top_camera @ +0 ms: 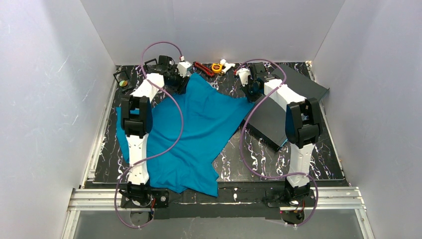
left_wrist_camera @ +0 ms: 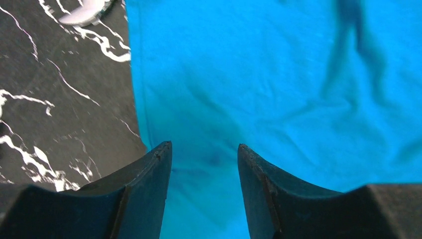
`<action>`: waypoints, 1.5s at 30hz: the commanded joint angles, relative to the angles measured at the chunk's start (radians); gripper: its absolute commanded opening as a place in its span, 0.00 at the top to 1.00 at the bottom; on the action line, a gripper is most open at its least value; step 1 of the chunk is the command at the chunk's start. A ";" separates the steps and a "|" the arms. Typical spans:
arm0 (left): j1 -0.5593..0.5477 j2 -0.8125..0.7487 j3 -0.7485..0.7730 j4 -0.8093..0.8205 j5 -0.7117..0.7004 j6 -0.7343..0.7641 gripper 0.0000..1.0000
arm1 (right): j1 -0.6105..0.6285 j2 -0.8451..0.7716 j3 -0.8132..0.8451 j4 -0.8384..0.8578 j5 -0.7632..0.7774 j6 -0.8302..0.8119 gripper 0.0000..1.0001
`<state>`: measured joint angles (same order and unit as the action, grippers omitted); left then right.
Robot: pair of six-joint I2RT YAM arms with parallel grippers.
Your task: Remove the brooch from the garment
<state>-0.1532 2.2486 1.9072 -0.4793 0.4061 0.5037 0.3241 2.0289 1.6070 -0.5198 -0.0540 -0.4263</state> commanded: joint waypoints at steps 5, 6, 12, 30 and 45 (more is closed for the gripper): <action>-0.026 0.107 0.140 0.093 -0.115 0.091 0.55 | -0.014 -0.018 -0.011 0.007 -0.009 -0.005 0.99; -0.031 0.115 0.139 0.099 -0.123 0.104 0.56 | -0.014 -0.019 -0.011 0.007 -0.008 -0.005 0.99; -0.054 0.200 0.174 0.125 -0.239 0.201 0.59 | -0.014 -0.007 -0.007 0.012 0.022 -0.022 0.99; -0.048 0.383 0.377 0.195 -0.353 0.242 0.62 | -0.038 0.096 0.065 0.044 0.137 -0.040 0.99; -0.049 0.170 0.310 0.191 -0.211 0.075 0.36 | -0.042 -0.039 0.076 0.013 -0.036 -0.007 0.43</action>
<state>-0.2016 2.5721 2.2421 -0.2314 0.1318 0.6563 0.2855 2.0727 1.6661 -0.4717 -0.0113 -0.4500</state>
